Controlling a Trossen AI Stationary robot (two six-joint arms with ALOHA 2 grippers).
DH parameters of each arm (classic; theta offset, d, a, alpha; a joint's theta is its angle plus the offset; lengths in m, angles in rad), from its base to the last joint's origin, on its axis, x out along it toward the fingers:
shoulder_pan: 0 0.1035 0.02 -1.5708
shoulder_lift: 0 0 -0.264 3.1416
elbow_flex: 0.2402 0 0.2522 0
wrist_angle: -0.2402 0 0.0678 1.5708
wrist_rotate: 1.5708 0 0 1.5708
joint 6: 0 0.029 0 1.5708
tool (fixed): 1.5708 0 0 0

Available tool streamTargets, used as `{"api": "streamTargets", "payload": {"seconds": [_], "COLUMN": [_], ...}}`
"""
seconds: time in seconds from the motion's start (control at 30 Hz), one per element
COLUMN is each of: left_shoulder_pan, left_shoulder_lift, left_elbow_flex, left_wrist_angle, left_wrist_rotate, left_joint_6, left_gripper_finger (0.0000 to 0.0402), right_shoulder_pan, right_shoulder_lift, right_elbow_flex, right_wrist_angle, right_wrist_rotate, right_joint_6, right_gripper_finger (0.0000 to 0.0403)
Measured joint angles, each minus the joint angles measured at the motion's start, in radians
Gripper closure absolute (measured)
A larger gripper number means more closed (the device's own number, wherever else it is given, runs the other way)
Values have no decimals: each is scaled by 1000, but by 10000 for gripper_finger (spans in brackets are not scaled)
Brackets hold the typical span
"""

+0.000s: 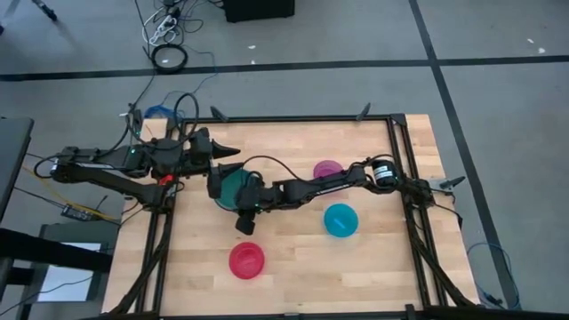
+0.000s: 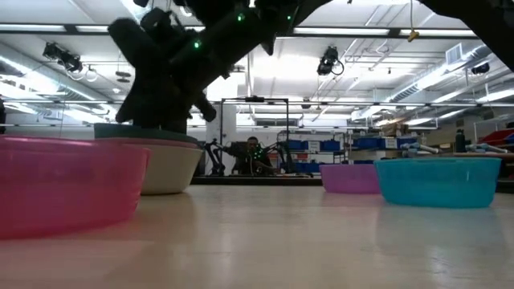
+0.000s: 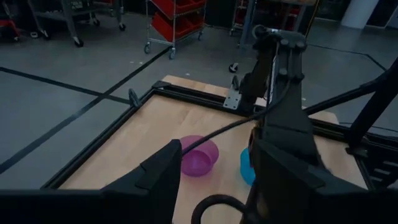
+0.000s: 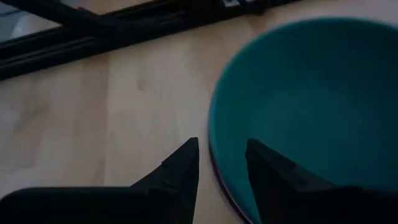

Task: Nest bowls inside each other
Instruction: Stack the green bowl on top of the pink bowl, then stack the violet bowl on top of the green bowl

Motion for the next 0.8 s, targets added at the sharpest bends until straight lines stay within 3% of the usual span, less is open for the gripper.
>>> {"api": "streamTargets", "payload": {"seconds": [0.2, 0.47, 0.8], "left_shoulder_pan": [0, 0, 0], "left_shoulder_lift": [0, 0, 0], "left_elbow_flex": [0, 0, 0], "left_wrist_angle": [-6, -154, -524], "left_wrist_rotate": [0, 0, 3], "left_joint_6": [0, -46, -175], "left_gripper_finger": [198, 198, 198], "right_shoulder_pan": [8, 16, 13], "right_shoulder_lift": [-59, -179, -300], "right_elbow_flex": [0, 0, 0], "right_wrist_angle": [-106, -648, -1178], "right_wrist_rotate": [27, 345, 366], "right_joint_6": [-32, -31, 233], "right_gripper_finger": [280, 280, 272]}}
